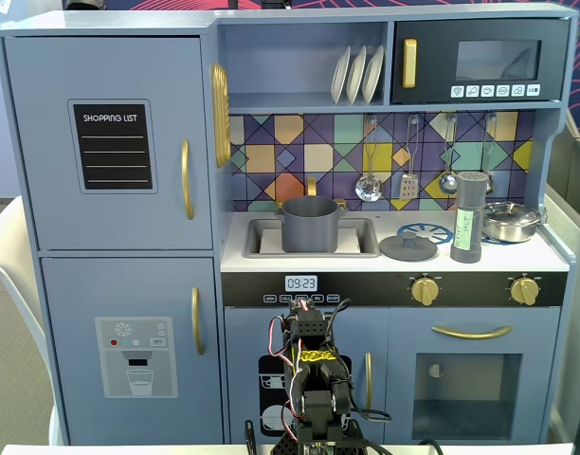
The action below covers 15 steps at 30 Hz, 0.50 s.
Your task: Put salt in the gray recipient
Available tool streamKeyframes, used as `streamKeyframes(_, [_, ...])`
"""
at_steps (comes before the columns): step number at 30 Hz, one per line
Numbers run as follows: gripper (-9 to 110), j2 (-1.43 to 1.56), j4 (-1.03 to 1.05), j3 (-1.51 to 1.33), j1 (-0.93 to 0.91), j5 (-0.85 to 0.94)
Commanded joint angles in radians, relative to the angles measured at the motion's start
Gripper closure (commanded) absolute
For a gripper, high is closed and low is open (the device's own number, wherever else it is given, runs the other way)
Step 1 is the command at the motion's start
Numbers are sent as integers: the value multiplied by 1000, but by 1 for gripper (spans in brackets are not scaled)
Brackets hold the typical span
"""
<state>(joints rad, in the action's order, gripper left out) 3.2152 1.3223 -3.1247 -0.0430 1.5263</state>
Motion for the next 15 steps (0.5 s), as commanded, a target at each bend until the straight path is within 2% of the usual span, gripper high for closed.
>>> streamKeyframes(1, [101, 5, 5, 8, 38, 3])
streamKeyframes(15, [101, 5, -26, 23, 2, 29])
